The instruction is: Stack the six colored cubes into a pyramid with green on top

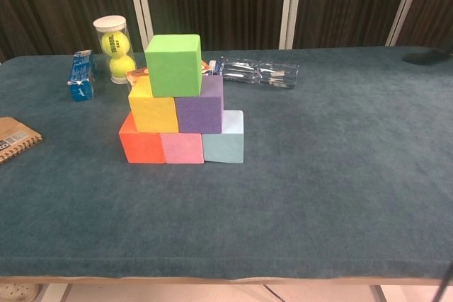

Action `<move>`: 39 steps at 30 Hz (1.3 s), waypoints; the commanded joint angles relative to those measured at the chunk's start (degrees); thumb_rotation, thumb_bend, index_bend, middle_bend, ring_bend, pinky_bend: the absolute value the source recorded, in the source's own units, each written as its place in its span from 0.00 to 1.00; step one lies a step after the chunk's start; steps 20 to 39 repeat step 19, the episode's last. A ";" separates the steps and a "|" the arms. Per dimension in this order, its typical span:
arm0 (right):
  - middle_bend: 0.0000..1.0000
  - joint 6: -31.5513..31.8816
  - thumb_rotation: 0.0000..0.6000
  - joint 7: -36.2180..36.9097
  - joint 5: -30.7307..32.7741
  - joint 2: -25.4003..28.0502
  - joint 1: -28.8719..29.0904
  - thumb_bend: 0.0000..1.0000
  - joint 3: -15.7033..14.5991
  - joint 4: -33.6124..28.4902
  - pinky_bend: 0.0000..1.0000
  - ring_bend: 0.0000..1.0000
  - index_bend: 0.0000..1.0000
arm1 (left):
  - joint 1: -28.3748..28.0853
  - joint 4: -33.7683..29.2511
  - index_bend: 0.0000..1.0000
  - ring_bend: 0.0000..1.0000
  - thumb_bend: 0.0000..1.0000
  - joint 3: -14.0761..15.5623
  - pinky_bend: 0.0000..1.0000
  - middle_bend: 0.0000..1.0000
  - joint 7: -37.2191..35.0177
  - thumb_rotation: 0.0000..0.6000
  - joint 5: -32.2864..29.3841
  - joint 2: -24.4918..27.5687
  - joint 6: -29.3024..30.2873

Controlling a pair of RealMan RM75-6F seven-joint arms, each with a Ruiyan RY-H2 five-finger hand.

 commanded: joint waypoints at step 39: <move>0.00 13.02 1.00 22.76 -21.49 -6.82 -28.43 0.24 -8.00 30.25 0.00 0.00 0.00 | 2.86 11.21 0.00 0.00 0.12 1.02 0.05 0.00 5.49 1.00 3.38 -15.45 5.61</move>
